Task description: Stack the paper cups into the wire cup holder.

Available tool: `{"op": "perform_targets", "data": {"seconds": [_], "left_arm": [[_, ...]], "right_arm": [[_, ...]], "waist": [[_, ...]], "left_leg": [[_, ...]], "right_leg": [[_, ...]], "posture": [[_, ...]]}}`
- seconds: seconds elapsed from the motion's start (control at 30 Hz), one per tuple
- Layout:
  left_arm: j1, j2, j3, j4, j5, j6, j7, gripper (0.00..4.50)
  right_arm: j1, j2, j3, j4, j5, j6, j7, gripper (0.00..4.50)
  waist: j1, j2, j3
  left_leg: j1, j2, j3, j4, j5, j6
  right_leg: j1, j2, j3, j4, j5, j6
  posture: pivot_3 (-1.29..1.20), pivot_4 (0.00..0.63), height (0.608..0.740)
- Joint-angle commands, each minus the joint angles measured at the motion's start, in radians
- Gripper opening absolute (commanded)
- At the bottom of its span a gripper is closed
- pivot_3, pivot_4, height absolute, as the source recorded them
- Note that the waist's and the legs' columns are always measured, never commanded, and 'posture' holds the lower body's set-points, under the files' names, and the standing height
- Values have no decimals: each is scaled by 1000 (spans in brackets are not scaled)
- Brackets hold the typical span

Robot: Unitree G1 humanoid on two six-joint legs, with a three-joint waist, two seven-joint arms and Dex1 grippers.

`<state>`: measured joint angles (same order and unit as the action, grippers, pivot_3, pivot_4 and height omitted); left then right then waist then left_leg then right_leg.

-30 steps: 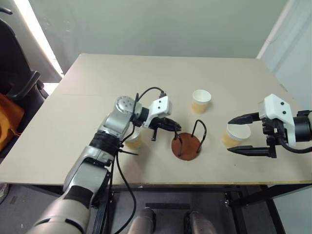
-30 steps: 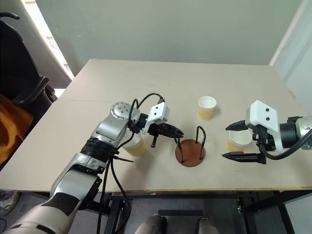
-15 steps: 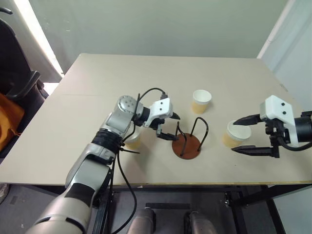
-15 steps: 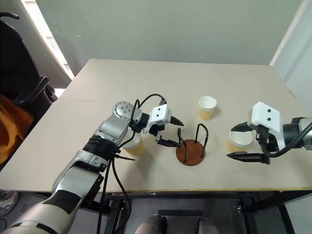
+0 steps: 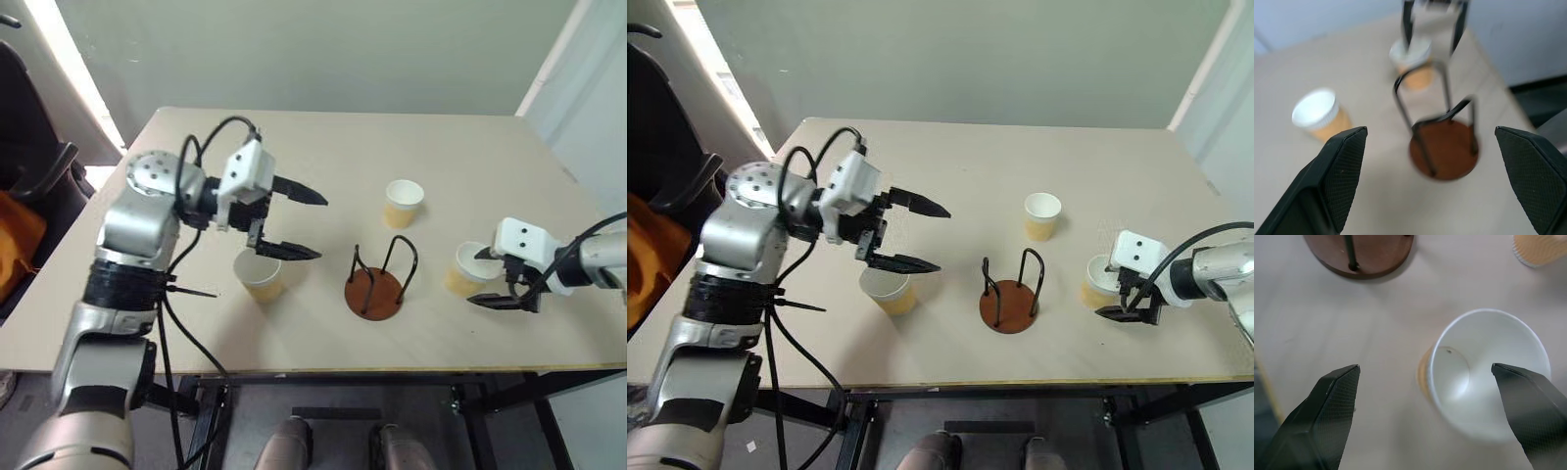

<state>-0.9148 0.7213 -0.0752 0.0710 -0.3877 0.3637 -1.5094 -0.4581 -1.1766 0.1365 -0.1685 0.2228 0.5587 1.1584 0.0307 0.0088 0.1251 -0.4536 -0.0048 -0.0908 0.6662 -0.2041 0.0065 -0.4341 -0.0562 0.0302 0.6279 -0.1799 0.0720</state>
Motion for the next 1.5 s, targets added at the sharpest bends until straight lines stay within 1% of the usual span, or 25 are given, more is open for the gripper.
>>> {"op": "perform_targets", "data": {"seconds": [0.03,0.1,0.17,0.4,0.5,0.6,0.7,0.77,0.83,0.9,1.07,1.13,1.33,1.5], "left_arm": [[17,48,55,-121,-59,82,41,4472],[32,64,60,-151,-68,107,61,4500],[49,77,61,-169,-71,121,75,4500],[68,95,69,-178,-71,127,117,4500],[75,112,78,-173,-70,123,129,4500],[84,127,84,-169,-71,116,132,4500],[100,153,92,-167,-64,100,128,4500],[104,160,96,-174,-68,100,129,4500],[108,167,102,-176,-74,99,127,4500],[112,174,104,-174,-73,95,128,4500],[125,180,101,-181,-73,92,137,4500],[131,182,103,-187,-76,94,141,4500],[168,195,99,-221,-75,103,161,4500],[178,203,105,-235,-85,111,170,4500]], "right_arm": [[-38,23,12,32,-46,-28,-3,4500],[-40,35,27,38,-62,-42,12,4097],[-41,43,27,38,-65,-45,20,3565],[-51,41,30,57,-97,-74,56,1044],[-94,13,-14,43,-62,-86,121,21],[-156,3,-51,45,-22,-93,166,21],[-329,15,-76,58,45,-90,235,21],[-429,40,-66,79,59,-97,254,21],[-534,87,-26,80,65,-119,291,21],[-587,127,10,68,64,-138,330,21],[-596,195,93,20,50,-190,408,21],[-588,210,104,9,54,-191,423,21],[-569,247,133,-23,51,-182,435,21],[-575,276,179,20,-24,-225,422,21]], "waist": [[-1,0,0],[-1,0,0],[-2,0,0],[-3,0,0],[-6,0,0],[-8,1,0],[-13,2,1],[-16,2,1],[-18,2,1],[-20,1,1],[-18,2,1],[-18,2,1],[-20,2,1],[-20,2,1]], "left_leg": [[0,0,0,0,0,0],[2,0,0,0,0,0],[2,0,0,0,0,0],[2,1,0,-1,0,-1],[2,1,0,-1,0,-1],[2,1,0,-2,0,-2],[2,1,0,-3,0,-2],[1,1,0,-4,1,-3],[1,2,-1,-5,1,-3],[2,2,-1,-6,0,-4],[1,2,-2,-5,0,-4],[0,2,-2,-5,0,-4],[0,2,-2,-5,0,-5],[1,2,-3,-5,0,-6]], "right_leg": [[0,0,0,0,0,0],[1,0,0,0,0,-2],[1,0,0,1,-1,-4],[1,0,-1,0,-1,-12],[1,0,-1,0,-1,-13],[0,0,-1,0,-1,-13],[-1,0,-1,0,-2,-14],[-4,1,0,0,-2,-15],[-4,1,-1,0,-3,-17],[-4,2,-2,1,-4,-19],[-5,2,-3,1,-5,-20],[-5,1,-3,1,-5,-21],[-5,1,-3,1,-5,-22],[-6,2,-3,4,-5,-24]], "posture": [[0,150,740],[0,150,740],[0,150,740],[0,150,740],[0,150,740],[0,150,740],[0,150,740],[0,150,740],[0,150,740],[0,150,740],[0,150,740],[0,150,740],[0,150,740],[0,150,740]]}}
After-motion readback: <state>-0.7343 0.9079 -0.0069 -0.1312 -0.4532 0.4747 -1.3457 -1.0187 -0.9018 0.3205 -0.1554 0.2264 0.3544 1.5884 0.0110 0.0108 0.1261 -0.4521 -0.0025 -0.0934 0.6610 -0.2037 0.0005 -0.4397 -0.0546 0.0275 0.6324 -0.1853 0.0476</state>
